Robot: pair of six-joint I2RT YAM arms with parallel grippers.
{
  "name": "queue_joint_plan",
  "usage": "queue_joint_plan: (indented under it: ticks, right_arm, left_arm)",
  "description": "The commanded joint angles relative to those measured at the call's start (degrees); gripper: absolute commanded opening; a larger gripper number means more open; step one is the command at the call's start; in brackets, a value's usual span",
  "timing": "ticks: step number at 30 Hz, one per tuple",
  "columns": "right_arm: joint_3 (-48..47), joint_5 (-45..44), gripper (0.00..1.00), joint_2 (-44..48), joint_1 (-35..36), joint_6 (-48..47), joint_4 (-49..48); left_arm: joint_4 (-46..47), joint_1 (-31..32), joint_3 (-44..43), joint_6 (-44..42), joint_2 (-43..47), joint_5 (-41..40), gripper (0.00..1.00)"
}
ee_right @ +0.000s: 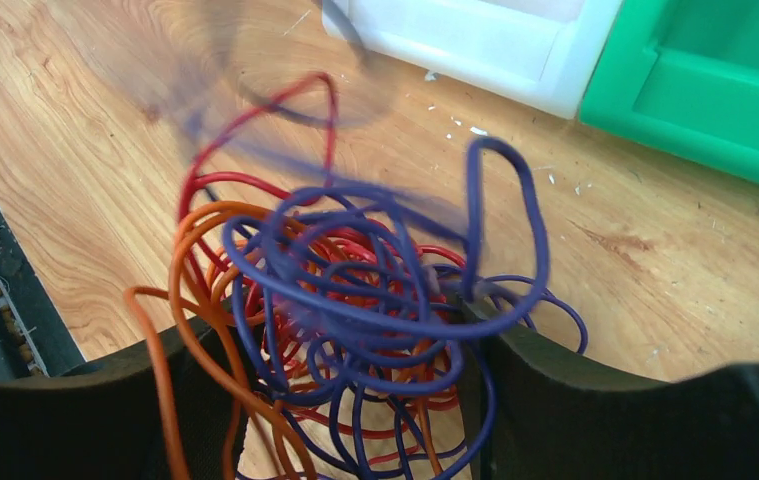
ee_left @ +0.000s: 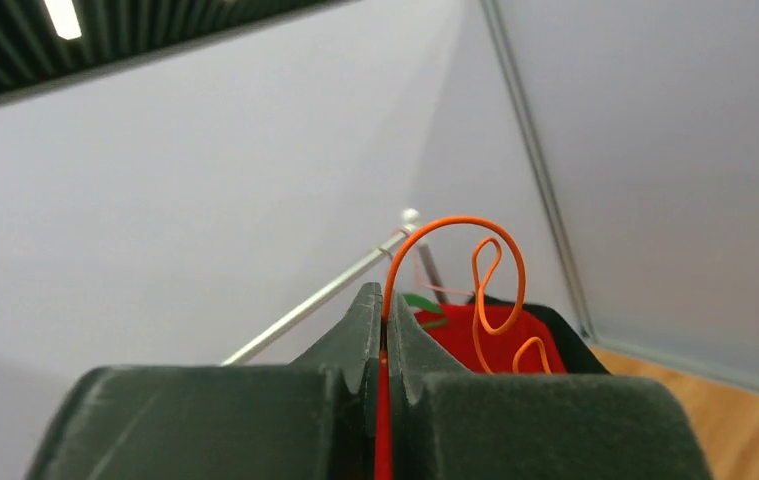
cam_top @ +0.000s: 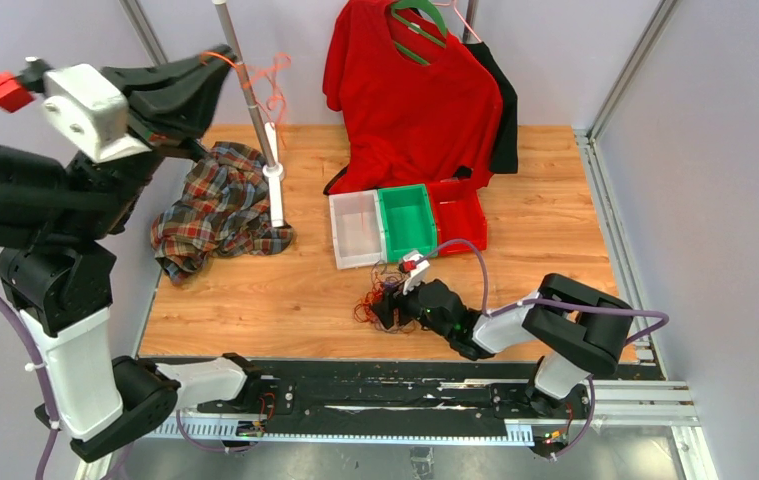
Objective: Untangle the cables
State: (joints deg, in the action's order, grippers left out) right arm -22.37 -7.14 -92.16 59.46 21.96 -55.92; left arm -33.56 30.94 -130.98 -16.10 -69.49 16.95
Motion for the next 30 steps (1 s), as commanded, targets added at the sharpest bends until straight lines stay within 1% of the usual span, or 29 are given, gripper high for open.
queue_joint_plan:
  ticks: [1, 4, 6, 7, 8, 9, 10, 12, 13, 15, 18, 20, 22, 25, 27, 28, 30]
  right_arm:
    - [2.0, -1.7, 0.65, 0.0, -0.3, 0.9, -1.9]
    - [2.6, -2.0, 0.63, 0.0, -0.3, 1.1, -1.7]
    - [3.0, -2.0, 0.63, -0.1, -0.3, 1.4, -2.1]
    - [3.2, -2.0, 0.63, 0.1, -0.3, 1.5, -2.6]
    - [3.3, -1.7, 0.64, 0.5, -0.3, 1.6, -2.8]
    - [3.2, -1.5, 0.66, 1.5, -0.3, 1.5, -2.5]
    - [3.1, -1.4, 0.68, 2.8, -0.3, 1.6, -1.7]
    - [1.8, -0.6, 0.75, 6.7, -0.3, 1.5, 2.4]
    - [0.6, -0.3, 0.76, 9.3, -0.3, 1.3, 6.3]
    - [-2.7, -0.2, 0.77, 14.7, -0.4, 0.7, 15.4]
    - [-8.4, 0.4, 0.78, 23.1, -0.8, -1.1, 27.2]
    - [-12.9, 0.1, 0.78, 26.7, -1.5, -2.7, 35.7]
    - [-16.6, -2.1, 0.78, 29.5, -3.0, -4.1, 41.9]
    - [-20.3, -4.0, 0.78, 31.6, -7.4, -4.9, 47.8]
    - [-23.0, -7.3, 0.77, 31.0, -11.3, -4.7, 52.6]
    - [-23.6, -8.4, 0.77, 30.5, -13.6, -4.0, 53.8]
    - [-24.0, -7.4, 0.76, 29.0, -19.1, -3.2, 53.6]
  left_arm:
    - [18.3, 0.3, 2.0, -1.3, 1.4, -12.1, 0.01]
    - [27.7, 0.3, 1.2, -3.0, 0.5, -18.0, 0.01]
    - [32.1, 0.3, -0.8, -3.8, -0.9, -19.8, 0.01]
    - [31.3, 0.3, -3.0, -3.7, -2.1, -19.0, 0.01]
    - [28.3, 0.3, -5.4, -3.6, -3.2, -17.2, 0.01]
    - [25.0, 0.3, -6.8, -2.8, -3.8, -15.6, 0.01]
    - [22.6, 0.3, -6.2, -1.6, -3.7, -14.2, 0.00]
    - [21.9, 0.2, -0.6, 0.1, -1.4, -11.1, 0.01]
    - [22.0, 0.3, 2.9, 0.6, 0.0, -9.3, 0.01]
    - [21.4, 0.3, 8.5, 1.9, 2.2, -6.6, 0.01]
    - [19.0, 0.3, 14.2, 2.8, 4.1, -3.3, 0.01]
    - [18.5, 0.2, 17.6, 3.3, 5.2, -2.7, 0.01]
    - [17.7, 0.3, 20.5, 3.8, 5.6, -2.3, 0.01]
    - [17.7, 0.3, 23.6, 5.0, 6.0, -1.4, 0.00]
    - [17.9, 0.3, 25.0, 6.6, 5.7, -0.5, 0.00]
    - [18.0, 0.3, 25.7, 7.3, 5.4, 0.0, 0.00]
    - [18.7, 0.3, 26.7, 8.7, 4.5, 1.0, 0.01]
